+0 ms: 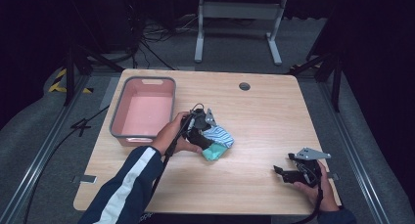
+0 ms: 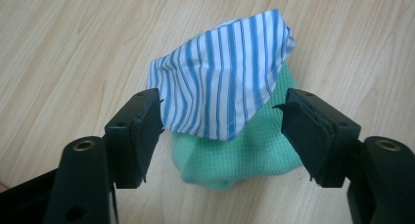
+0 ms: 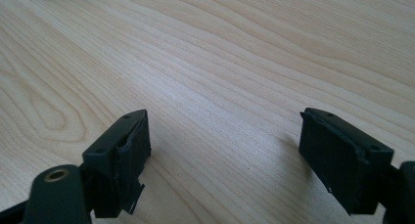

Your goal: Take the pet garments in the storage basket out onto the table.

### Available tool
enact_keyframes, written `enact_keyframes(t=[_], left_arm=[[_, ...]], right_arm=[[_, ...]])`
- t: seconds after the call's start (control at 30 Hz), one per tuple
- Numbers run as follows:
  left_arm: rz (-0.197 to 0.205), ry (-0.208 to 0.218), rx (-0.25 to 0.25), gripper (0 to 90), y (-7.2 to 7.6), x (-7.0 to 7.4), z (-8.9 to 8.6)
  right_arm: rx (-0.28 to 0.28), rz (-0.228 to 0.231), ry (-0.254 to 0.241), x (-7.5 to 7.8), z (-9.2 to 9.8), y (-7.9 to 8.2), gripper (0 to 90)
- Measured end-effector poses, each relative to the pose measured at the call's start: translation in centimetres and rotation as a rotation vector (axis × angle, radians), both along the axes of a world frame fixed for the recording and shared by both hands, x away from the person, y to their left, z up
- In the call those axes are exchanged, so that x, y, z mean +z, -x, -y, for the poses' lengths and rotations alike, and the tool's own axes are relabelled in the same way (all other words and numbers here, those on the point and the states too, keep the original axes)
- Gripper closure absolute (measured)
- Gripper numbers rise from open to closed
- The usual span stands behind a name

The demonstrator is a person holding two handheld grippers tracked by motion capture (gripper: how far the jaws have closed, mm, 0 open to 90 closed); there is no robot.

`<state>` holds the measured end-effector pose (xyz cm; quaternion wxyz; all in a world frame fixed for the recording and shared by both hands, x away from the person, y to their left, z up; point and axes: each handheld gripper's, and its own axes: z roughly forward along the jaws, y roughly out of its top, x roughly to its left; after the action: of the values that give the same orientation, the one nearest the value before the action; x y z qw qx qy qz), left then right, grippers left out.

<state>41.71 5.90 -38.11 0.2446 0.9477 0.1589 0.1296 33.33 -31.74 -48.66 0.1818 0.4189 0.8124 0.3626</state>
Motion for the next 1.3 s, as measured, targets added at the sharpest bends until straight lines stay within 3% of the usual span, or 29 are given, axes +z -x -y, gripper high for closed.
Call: enact_keyframes(t=[0.47,0.57,0.93,1.2,1.3], left_arm=[[0.044,0.01,-0.022,27.0,2.4,1.0,-2.4],[0.077,-0.014,-0.029,26.6,3.1,1.2,-3.3],[0.112,-0.027,-0.014,25.8,5.4,1.0,-7.5],[0.125,-0.036,-0.002,25.5,7.1,1.0,-9.5],[0.119,-0.021,0.003,25.3,7.9,0.7,-10.2]], right_arm=[[0.0,0.0,0.0,0.0,0.0,0.0,19.8],[0.0,0.0,0.0,0.0,0.0,0.0,19.8],[0.0,0.0,0.0,0.0,0.0,0.0,19.8],[0.0,0.0,0.0,0.0,0.0,0.0,19.8],[0.0,0.0,0.0,0.0,0.0,0.0,19.8]])
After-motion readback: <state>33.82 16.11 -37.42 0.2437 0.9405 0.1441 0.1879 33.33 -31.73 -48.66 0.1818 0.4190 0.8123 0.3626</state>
